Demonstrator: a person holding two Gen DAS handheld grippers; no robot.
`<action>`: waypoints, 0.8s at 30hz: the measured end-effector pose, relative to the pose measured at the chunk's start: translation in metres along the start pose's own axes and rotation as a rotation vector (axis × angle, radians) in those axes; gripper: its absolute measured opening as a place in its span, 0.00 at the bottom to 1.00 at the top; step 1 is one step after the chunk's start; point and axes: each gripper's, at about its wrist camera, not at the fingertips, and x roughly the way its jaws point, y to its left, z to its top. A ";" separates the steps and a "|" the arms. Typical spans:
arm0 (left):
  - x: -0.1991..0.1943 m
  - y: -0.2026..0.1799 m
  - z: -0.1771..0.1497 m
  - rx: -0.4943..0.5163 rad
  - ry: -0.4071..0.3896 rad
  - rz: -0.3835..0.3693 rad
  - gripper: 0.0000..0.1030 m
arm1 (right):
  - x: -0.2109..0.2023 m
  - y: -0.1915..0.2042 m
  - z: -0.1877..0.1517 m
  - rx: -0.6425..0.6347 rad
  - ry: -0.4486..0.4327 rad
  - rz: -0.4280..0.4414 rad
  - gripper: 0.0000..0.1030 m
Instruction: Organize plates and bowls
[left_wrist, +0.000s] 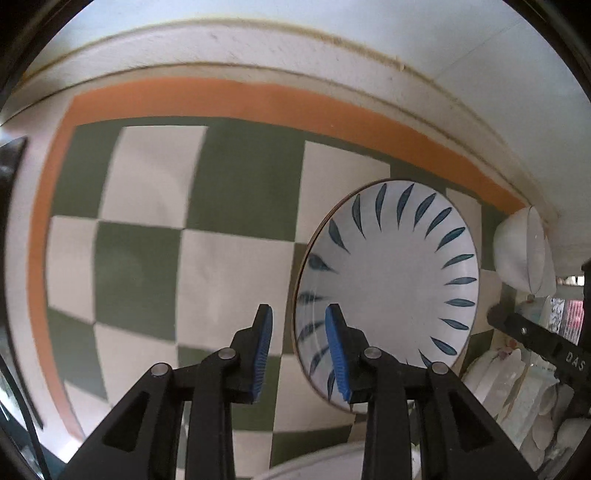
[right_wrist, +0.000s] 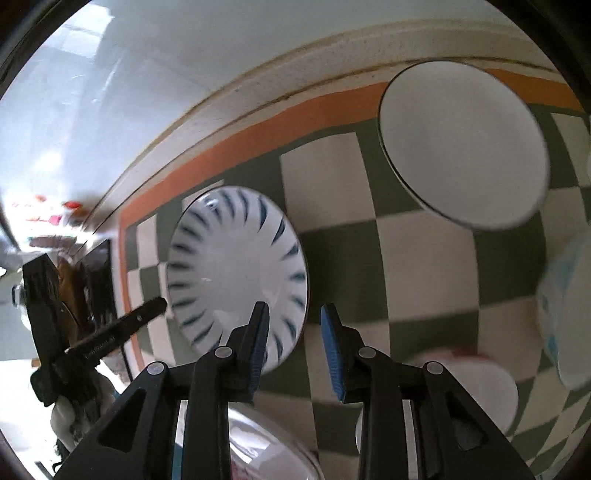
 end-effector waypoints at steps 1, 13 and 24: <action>0.004 0.000 0.003 0.003 0.006 0.009 0.25 | 0.006 0.001 0.005 0.000 0.008 -0.005 0.31; 0.007 -0.010 0.004 0.051 -0.006 0.018 0.11 | 0.051 -0.003 0.028 0.053 0.056 -0.046 0.09; -0.040 -0.017 -0.023 0.061 -0.093 -0.001 0.11 | 0.028 0.013 0.005 -0.026 0.016 -0.066 0.08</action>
